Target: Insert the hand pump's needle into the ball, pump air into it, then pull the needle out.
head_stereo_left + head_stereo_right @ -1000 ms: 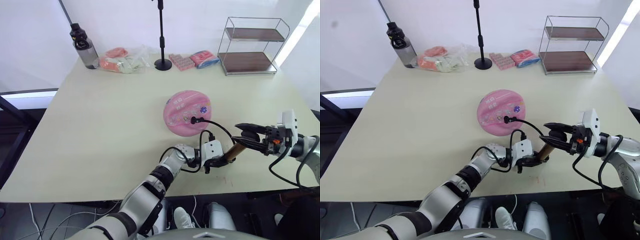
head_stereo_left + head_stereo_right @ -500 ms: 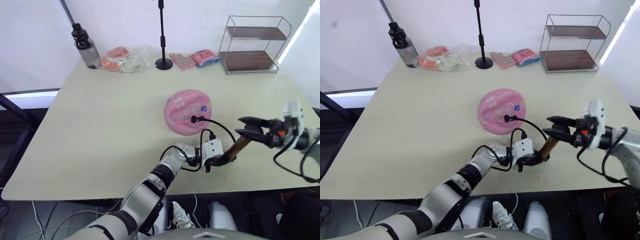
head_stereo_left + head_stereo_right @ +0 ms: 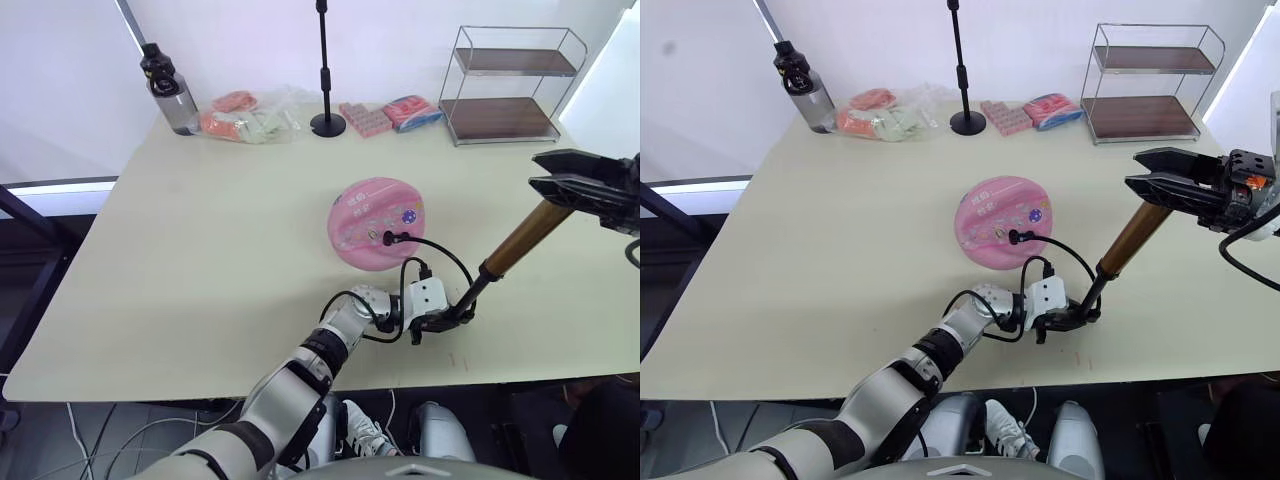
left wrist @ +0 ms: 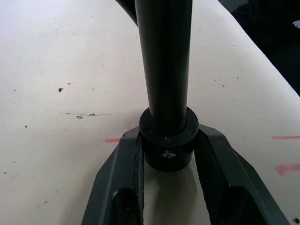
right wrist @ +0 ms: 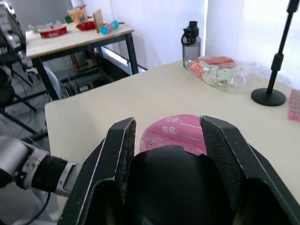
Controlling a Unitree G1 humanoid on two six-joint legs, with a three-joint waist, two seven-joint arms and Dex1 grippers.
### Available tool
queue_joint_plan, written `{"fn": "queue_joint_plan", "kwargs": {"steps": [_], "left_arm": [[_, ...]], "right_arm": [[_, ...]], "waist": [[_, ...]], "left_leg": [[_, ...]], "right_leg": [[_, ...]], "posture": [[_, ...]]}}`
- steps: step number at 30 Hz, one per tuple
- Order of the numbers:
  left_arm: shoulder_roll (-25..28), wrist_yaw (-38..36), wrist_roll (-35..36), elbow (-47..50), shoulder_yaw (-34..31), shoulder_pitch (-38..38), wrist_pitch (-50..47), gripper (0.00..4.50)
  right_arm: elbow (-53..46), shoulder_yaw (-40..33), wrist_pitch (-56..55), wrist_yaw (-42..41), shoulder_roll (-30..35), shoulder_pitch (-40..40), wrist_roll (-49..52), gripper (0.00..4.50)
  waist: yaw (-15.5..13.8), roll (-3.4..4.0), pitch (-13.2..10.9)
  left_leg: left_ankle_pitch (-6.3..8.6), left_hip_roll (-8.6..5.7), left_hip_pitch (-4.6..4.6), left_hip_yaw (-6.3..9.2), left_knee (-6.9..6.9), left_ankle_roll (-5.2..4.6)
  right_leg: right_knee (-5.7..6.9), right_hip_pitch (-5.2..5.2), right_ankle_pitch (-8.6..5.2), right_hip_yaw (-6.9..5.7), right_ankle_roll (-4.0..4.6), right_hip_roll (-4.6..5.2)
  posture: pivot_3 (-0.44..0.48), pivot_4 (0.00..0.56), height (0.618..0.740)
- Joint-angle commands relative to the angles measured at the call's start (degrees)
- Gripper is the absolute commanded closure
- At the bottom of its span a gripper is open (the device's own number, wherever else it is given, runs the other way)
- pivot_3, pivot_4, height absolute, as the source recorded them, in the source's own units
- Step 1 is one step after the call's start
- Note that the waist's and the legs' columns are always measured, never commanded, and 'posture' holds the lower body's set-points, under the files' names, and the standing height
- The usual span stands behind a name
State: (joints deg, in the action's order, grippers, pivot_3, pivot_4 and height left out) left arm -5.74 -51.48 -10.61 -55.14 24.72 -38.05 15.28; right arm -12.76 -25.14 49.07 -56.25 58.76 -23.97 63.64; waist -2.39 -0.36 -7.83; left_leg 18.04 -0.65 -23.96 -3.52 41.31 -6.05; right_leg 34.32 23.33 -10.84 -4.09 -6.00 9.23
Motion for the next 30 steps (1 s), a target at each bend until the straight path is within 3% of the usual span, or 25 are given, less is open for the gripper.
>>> {"fn": "queue_joint_plan", "kwargs": {"steps": [1,13,22,26,30], "left_arm": [[1.6,-0.2,-3.2,-4.6,2.3,2.5,-3.0,3.43],[1.8,-0.1,-3.0,-4.3,2.1,2.5,-3.3,3.43],[2.1,0.0,-2.7,-3.5,2.1,2.9,-3.9,3.43],[2.3,0.0,-2.7,-3.0,2.2,3.3,-4.2,3.43],[2.2,0.0,-2.7,-2.7,2.3,3.4,-4.4,3.43]], "right_arm": [[-1.5,-4.9,-1.6,0.3,0.7,-2.2,1.7,2.79],[-4.5,7.9,-10.2,-4.1,-6.3,13.2,-12.4,2.79],[-0.1,15.4,-20.0,-2.5,-16.3,18.4,-22.0,2.79],[1.9,19.7,-25.3,-4.1,-17.8,22.0,-28.3,2.79],[2.7,19.3,-27.4,-4.1,-18.7,22.3,-29.1,2.79]], "waist": [[0.0,0.01,0.0],[0.2,-0.34,0.2],[0.3,-0.64,0.5],[0.3,-0.64,0.6],[0.3,-0.67,0.8]], "left_leg": [[-0.03,-0.01,-0.01,0.02,-0.03,0.05],[0.0,-0.02,0.2,0.33,-0.13,0.08],[-0.14,0.01,0.22,0.69,-0.12,0.28],[-0.17,0.03,0.23,0.73,-0.11,0.35],[-0.18,0.09,0.29,0.76,-0.12,0.36]], "right_leg": [[-0.06,0.0,0.01,-0.04,-0.02,-0.01],[-0.53,-0.52,0.06,-0.48,-0.11,-0.07],[-0.45,-0.68,0.06,-0.84,-0.13,-0.17],[-0.4,-0.69,0.06,-0.88,-0.13,-0.19],[-0.38,-0.75,0.06,-0.92,-0.13,-0.25]], "posture": [[0.0,0.15,0.74],[0.0,0.15,0.74],[0.0,0.15,0.74],[0.0,0.15,0.74],[0.0,0.15,0.74]]}}
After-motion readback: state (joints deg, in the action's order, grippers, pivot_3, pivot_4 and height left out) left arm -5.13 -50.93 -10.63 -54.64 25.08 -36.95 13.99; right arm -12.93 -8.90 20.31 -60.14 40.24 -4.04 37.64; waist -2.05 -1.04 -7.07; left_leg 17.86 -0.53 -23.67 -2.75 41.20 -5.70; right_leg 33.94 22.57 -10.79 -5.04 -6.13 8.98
